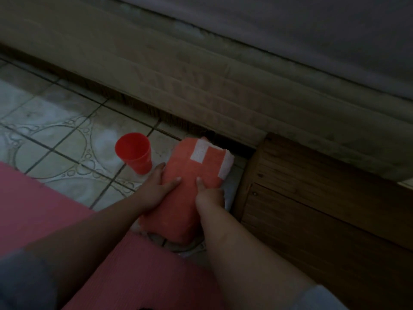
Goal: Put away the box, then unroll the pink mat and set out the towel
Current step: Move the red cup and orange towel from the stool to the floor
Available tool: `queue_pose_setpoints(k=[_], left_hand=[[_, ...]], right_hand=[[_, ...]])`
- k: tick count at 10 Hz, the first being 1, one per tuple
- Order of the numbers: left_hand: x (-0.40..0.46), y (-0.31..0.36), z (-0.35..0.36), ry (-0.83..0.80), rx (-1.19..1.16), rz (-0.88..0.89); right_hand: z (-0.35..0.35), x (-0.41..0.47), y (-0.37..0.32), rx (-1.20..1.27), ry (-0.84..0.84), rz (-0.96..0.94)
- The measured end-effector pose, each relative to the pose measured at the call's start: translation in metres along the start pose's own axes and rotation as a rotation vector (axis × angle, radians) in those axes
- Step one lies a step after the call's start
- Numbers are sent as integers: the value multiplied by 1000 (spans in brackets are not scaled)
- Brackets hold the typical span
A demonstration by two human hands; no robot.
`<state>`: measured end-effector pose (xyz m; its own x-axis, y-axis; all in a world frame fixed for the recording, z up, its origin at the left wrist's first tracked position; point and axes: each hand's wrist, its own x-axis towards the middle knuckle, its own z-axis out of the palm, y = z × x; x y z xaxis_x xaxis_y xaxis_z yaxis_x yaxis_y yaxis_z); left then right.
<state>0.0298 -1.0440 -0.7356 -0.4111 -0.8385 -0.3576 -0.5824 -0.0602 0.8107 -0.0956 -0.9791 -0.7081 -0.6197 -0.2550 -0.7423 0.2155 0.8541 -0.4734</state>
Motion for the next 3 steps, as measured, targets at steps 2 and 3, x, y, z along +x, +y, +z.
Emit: queue_pose_setpoints(k=[2, 3], left_hand=[[-4, 9, -1, 1, 16, -30], [-30, 10, -9, 13, 146, -94]], right_hand=[[-6, -4, -4, 21, -2, 38], [-22, -24, -9, -84, 107, -56]])
